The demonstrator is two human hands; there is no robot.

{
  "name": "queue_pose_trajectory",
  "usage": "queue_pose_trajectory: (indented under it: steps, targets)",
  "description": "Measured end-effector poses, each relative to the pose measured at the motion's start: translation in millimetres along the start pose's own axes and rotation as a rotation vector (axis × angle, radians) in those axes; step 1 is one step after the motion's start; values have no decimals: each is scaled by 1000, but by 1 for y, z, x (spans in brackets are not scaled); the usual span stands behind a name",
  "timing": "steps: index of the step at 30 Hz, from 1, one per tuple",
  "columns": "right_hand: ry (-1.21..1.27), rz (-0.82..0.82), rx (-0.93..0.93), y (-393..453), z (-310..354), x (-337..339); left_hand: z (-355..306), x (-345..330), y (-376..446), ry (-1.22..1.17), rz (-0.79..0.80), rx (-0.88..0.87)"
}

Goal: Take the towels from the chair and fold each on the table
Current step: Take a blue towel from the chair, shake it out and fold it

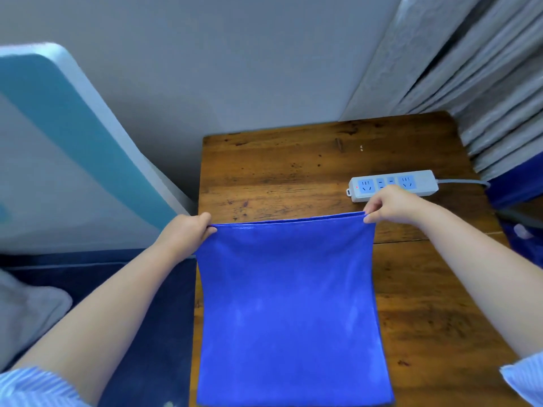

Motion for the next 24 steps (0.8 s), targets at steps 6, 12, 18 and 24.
queue_pose_trajectory:
  steps: [6,12,18,24]
  targets:
    - [51,-132,129,-58,13,6,-9,26,-55,248,-151,-130]
    - [-5,-261,215,-132,25,3,-10,47,-114,256,-186,-111]
    - [-151,-407,298,-221,51,3,1,65,-182,237,-312,13]
    - [-168,-690,369,-285,72,13,21,114,-229,45,-616,102]
Point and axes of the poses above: each hand's wrist, its own y-axis towards the middle knuckle, its own x-axis out of the back of the hand, z = x × y, the point moved 7 cm from there along y, towards the middle knuckle, and after that the axes turned 8 degrees about y, right-handed, at the moved point
